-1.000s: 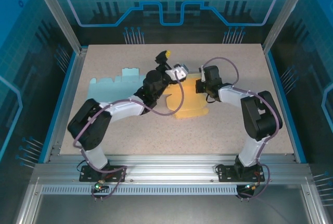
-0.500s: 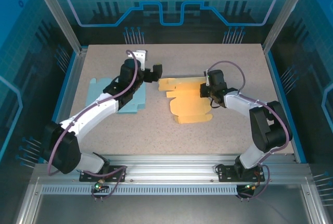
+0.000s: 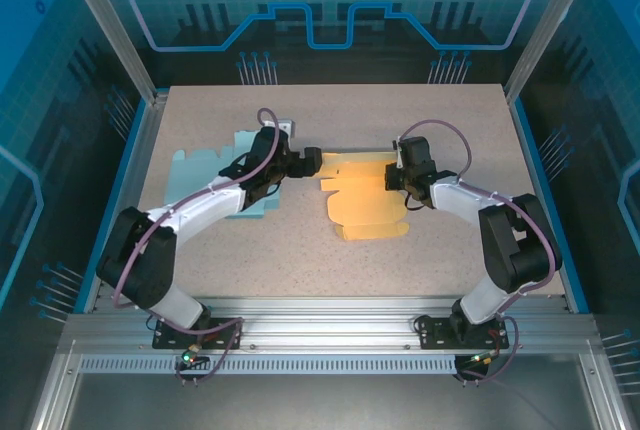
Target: Fold the paper box
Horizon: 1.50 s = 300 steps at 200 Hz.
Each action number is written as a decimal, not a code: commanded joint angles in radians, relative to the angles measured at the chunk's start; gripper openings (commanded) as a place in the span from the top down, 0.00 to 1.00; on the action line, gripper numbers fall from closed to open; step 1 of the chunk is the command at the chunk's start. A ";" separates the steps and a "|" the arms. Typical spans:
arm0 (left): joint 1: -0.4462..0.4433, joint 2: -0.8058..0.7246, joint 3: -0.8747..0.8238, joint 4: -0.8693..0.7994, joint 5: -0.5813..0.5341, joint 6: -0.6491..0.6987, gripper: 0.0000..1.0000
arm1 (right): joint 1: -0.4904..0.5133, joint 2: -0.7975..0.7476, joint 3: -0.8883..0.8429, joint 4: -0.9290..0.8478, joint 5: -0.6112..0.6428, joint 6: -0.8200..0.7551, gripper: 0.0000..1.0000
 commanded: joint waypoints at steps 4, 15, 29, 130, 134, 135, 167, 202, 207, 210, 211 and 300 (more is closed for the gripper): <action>-0.017 0.035 0.029 -0.008 -0.032 -0.007 0.01 | 0.010 -0.004 -0.010 0.014 0.028 0.014 1.00; -0.026 0.049 0.034 -0.013 -0.044 0.006 0.01 | 0.010 -0.006 -0.010 0.022 0.025 0.011 1.00; -0.042 0.068 0.044 -0.021 -0.063 0.021 0.01 | 0.009 -0.007 -0.035 0.027 0.022 0.001 1.00; -0.066 0.127 0.074 0.015 -0.108 0.005 0.01 | -0.039 -0.006 -0.074 0.090 -0.071 0.021 1.00; -0.067 0.129 0.075 0.013 -0.109 0.004 0.01 | -0.041 -0.005 -0.072 0.088 -0.072 0.022 1.00; -0.067 0.130 0.075 0.013 -0.110 0.004 0.01 | -0.041 -0.004 -0.073 0.088 -0.072 0.022 1.00; -0.071 0.159 0.082 0.012 -0.107 0.010 0.01 | -0.042 0.000 -0.070 0.087 -0.080 0.022 1.00; -0.088 0.205 0.116 0.015 -0.109 0.018 0.01 | -0.042 0.003 -0.067 0.087 -0.083 0.021 1.00; -0.091 0.210 0.121 0.018 -0.109 0.017 0.01 | -0.041 0.004 -0.068 0.087 -0.084 0.021 1.00; -0.093 0.215 0.125 0.019 -0.108 0.017 0.01 | -0.041 0.004 -0.067 0.087 -0.084 0.021 1.00; -0.092 0.216 0.126 0.021 -0.108 0.016 0.01 | -0.041 0.004 -0.068 0.087 -0.084 0.021 1.00; -0.175 0.319 0.215 0.054 -0.182 -0.041 0.01 | -0.042 0.011 -0.062 0.081 -0.082 0.022 1.00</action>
